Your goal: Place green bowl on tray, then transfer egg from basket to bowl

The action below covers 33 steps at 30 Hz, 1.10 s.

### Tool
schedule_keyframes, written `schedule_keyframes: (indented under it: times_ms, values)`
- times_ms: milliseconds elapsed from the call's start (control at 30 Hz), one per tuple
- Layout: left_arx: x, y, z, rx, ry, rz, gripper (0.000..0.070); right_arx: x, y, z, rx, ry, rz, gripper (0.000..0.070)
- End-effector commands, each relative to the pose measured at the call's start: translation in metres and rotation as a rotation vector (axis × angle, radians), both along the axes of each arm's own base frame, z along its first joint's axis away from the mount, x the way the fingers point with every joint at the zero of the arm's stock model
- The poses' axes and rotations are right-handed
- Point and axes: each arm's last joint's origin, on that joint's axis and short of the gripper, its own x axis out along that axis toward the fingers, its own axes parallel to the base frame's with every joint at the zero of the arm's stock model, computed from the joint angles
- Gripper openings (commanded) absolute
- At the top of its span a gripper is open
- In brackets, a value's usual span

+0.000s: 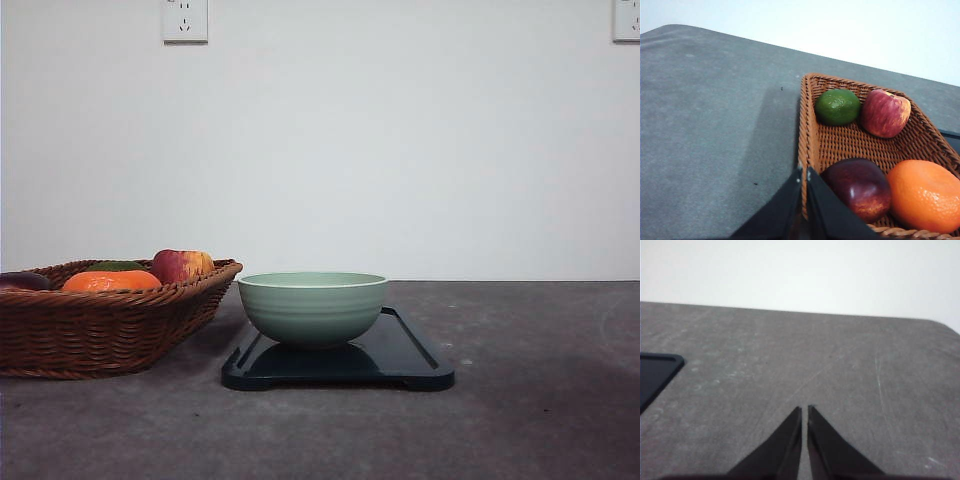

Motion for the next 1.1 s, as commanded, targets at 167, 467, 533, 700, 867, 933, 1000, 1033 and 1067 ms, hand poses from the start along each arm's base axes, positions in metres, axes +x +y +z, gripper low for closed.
schedule_keyframes:
  times_ms: [167,467,533,700,867,933,1000,1033,1067]
  values:
    - [0.0008,0.0001,-0.0068,-0.004,0.024,0.003,0.0000,0.0004,-0.0001,0.0003,0.019,-0.013,-0.003,0.0012]
    - [0.0008,0.0001,-0.0068,-0.004,0.024,0.003,0.0000,0.0004,-0.0001,0.0002,0.019,-0.013,-0.003,0.0012]
    - [0.0008,0.0001,-0.0068,-0.004,0.024,0.003,0.0000,0.0004,-0.0001,0.0002,0.019,-0.013,-0.003,0.0012]
    - [0.0008,0.0001,-0.0068,-0.004,0.024,0.003,0.0000,0.0004,-0.0001,0.0002,0.019,-0.013,-0.003,0.0012]
    - [0.0008,0.0001,-0.0068,-0.004,0.024,0.003,0.0000,0.0004,-0.0001,0.0002,0.019,-0.013,-0.003,0.0012]
    - [0.0008,0.0001,-0.0068,-0.004,0.024,0.003,0.0000,0.0004,-0.0001,0.0002,0.019,-0.013,-0.003,0.0012]
    - [0.0008,0.0001,-0.0068,-0.004,0.024,0.003,0.0000,0.0004,-0.0001,0.0002,0.019,-0.013,-0.003,0.0012]
    - [0.0008,0.0001,-0.0068,-0.004,0.024,0.003,0.0000,0.0004,-0.0001,0.0002,0.019,-0.013,-0.003,0.0012]
    - [0.0008,0.0001,-0.0068,-0.004,0.024,0.003,0.0000,0.0004,-0.0001,0.0002,0.019,-0.013,-0.003,0.0012]
